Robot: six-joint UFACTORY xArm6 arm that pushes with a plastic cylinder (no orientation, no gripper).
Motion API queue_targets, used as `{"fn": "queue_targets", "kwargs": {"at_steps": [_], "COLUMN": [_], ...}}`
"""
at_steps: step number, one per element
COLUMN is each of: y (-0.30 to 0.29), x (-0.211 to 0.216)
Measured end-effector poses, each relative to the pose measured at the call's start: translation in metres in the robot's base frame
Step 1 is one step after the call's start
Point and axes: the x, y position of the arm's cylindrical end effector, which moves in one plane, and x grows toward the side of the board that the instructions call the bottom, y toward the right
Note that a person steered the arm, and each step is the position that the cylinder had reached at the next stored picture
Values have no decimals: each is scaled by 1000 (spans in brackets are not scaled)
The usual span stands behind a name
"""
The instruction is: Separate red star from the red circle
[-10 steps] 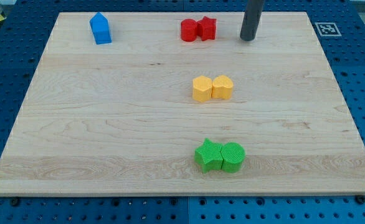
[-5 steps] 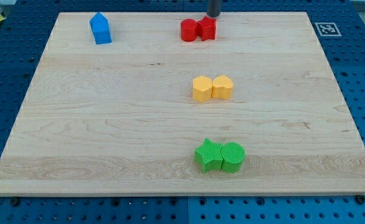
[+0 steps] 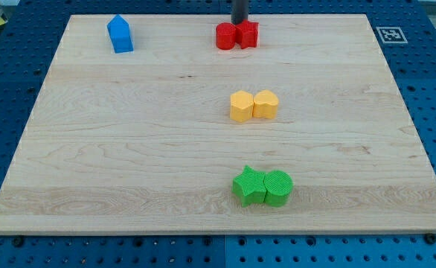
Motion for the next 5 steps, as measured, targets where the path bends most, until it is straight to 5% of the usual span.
{"fn": "queue_targets", "kwargs": {"at_steps": [5], "y": [12], "x": [55]}}
